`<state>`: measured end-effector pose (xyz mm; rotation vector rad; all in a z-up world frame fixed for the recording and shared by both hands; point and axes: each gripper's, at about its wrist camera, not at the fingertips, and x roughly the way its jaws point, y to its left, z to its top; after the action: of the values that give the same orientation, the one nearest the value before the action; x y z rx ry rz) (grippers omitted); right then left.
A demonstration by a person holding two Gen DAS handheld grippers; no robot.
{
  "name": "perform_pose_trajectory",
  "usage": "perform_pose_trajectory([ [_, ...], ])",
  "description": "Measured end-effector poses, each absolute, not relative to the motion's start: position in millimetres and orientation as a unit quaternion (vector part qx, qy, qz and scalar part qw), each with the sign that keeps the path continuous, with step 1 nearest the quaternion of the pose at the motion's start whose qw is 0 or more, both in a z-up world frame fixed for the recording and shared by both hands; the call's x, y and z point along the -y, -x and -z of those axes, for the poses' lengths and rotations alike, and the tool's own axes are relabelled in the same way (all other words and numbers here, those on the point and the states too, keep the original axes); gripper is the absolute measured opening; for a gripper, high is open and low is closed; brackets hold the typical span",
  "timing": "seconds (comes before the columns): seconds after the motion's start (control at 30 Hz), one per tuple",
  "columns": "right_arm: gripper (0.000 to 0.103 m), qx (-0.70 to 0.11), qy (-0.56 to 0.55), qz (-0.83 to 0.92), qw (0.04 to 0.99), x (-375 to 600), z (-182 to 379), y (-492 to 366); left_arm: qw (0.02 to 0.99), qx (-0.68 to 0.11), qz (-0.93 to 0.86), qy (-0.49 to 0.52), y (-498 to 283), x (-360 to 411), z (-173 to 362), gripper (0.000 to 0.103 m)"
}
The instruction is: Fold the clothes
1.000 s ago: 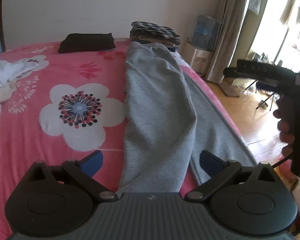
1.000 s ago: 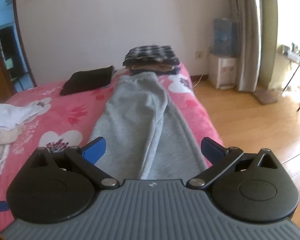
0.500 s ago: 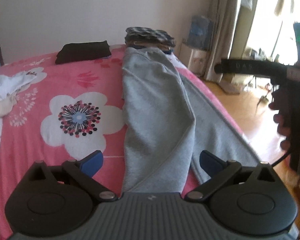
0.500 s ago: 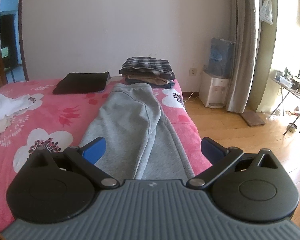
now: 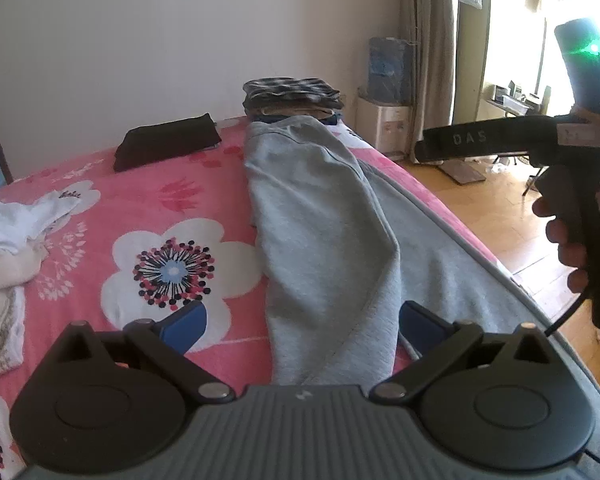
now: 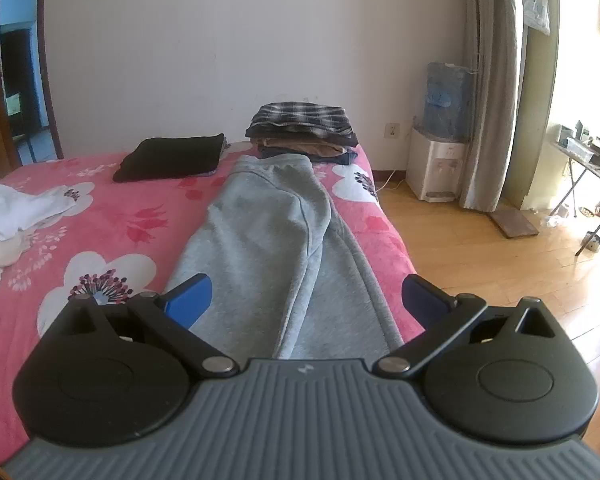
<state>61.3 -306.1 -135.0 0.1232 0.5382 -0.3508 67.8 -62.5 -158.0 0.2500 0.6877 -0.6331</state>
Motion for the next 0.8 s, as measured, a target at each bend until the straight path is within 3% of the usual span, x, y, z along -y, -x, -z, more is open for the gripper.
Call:
perform_pose_trajectory([
  [0.3,0.102,-0.266,-0.09,0.141,0.95,310,137,-60,0.866,-0.379,0.322,-0.052,-81,52,166,0.103],
  [0.8,0.102,-0.272,-0.148,0.109,0.944,318,144,-58,0.863,-0.375,0.331,-0.066,-78,54,172,0.103],
])
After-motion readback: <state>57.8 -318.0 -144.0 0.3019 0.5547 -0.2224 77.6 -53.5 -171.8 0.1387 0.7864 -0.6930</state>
